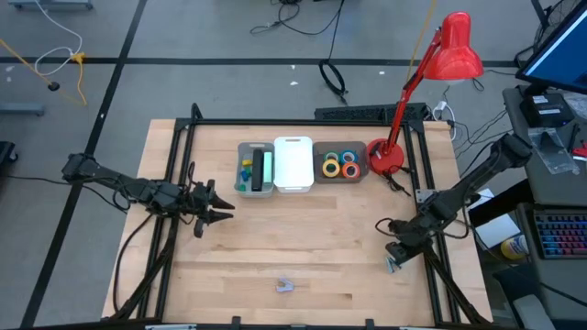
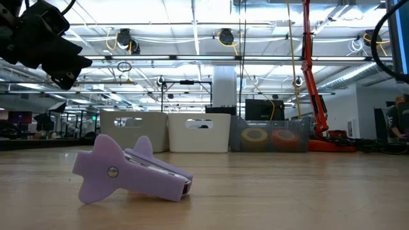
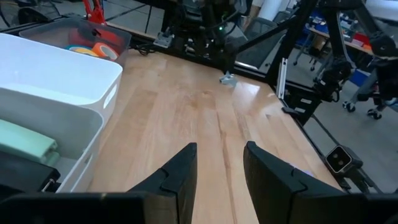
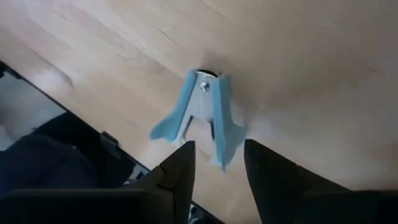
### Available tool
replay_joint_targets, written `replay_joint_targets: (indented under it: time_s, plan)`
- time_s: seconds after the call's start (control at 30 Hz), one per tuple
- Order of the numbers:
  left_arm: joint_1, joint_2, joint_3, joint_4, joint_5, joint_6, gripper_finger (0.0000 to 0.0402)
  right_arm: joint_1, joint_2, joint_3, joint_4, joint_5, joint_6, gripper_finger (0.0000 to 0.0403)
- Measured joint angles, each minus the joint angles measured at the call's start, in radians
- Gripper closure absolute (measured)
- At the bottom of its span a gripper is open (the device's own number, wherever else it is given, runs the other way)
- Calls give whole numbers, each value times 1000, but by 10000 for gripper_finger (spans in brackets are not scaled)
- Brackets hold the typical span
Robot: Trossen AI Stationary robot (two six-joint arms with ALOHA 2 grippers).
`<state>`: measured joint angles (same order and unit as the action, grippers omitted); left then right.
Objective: Pick and place Stapler, Stapler remover, tape
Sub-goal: Put the light blue staple remover into the white bin
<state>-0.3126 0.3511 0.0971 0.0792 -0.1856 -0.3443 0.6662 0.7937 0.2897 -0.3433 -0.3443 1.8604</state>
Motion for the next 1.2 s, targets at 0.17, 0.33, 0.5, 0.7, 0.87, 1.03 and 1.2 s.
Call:
replay_joint_targets:
  time_s: [0.17,0.33,0.5,0.7,0.87,1.03,1.2]
  plan:
    - [0,0,0,0,0,-28,270,0,0,-39,65,1,11,274]
    - [0,0,0,0,1,-32,270,0,0,-41,69,1,-12,274]
    - [0,0,0,0,1,-30,270,0,-1,-41,71,0,-17,274]
    - [0,0,0,0,1,-28,270,0,-10,-41,87,-1,-17,274]
    - [0,0,0,0,1,-24,270,0,-36,-41,85,-1,-11,279]
    - [0,0,0,0,1,-17,270,0,-50,-41,85,-1,-10,315]
    - [0,2,0,0,2,-17,270,0,-50,-41,91,-2,13,353]
